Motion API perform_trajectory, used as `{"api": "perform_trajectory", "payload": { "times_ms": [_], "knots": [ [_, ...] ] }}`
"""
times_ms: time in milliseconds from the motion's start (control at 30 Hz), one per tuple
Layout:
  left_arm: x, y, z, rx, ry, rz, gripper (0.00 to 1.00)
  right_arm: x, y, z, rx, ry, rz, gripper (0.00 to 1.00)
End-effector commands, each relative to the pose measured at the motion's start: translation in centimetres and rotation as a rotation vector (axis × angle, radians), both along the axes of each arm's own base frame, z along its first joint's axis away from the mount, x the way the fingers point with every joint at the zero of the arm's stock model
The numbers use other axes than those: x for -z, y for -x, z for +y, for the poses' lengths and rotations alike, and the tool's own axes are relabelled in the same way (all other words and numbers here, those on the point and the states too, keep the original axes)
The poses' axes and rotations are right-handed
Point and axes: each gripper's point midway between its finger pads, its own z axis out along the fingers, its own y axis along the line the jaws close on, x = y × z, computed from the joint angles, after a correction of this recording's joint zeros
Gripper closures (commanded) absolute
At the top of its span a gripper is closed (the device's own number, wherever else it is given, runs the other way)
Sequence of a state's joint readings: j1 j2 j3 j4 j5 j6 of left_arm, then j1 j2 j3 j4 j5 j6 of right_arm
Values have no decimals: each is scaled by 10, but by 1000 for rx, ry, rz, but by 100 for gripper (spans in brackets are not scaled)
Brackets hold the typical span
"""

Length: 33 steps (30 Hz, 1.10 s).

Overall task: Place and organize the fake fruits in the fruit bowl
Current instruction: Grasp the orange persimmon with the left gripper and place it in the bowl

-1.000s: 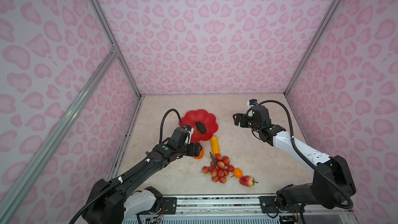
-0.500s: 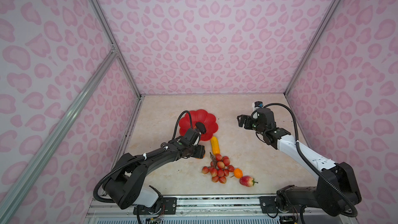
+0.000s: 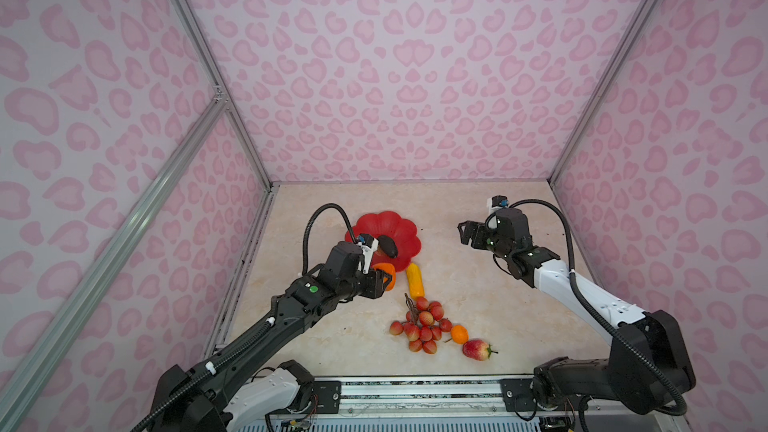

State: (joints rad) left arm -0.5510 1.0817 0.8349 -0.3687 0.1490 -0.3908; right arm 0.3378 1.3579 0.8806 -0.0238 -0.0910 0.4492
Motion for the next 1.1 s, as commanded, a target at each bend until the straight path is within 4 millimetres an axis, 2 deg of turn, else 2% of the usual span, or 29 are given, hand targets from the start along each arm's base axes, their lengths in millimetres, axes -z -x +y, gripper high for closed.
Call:
{"api": "perform_trajectory", "payload": {
  "times_ms": [0, 200, 333, 433, 633, 867, 967, 1067],
  "knots": [
    [-7, -24, 8, -22, -11, -21, 50, 8, 3, 0, -4, 1, 28, 8],
    [1, -81, -3, -32, -33, -22, 51, 12, 15, -3, 0, -3, 44, 8],
    [24, -108, -3, -61, -62, 25, 51, 16, 22, -7, 9, 0, 58, 9],
    [44, -123, 8, -132, -48, 104, 53, 21, 27, -9, 11, 4, 68, 10],
    [70, -133, 8, -170, -22, 174, 53, 27, 31, -11, 12, 24, 85, 10],
    [95, -141, 0, -169, -20, 254, 42, 37, 31, -3, -1, 53, 108, 12],
    [90, -141, 0, -171, -14, 241, 34, 39, 34, 12, -31, 96, 109, 13],
    [72, -142, 1, -167, 1, 188, 27, 46, 39, 32, -71, 115, 125, 13]
  ]
}}
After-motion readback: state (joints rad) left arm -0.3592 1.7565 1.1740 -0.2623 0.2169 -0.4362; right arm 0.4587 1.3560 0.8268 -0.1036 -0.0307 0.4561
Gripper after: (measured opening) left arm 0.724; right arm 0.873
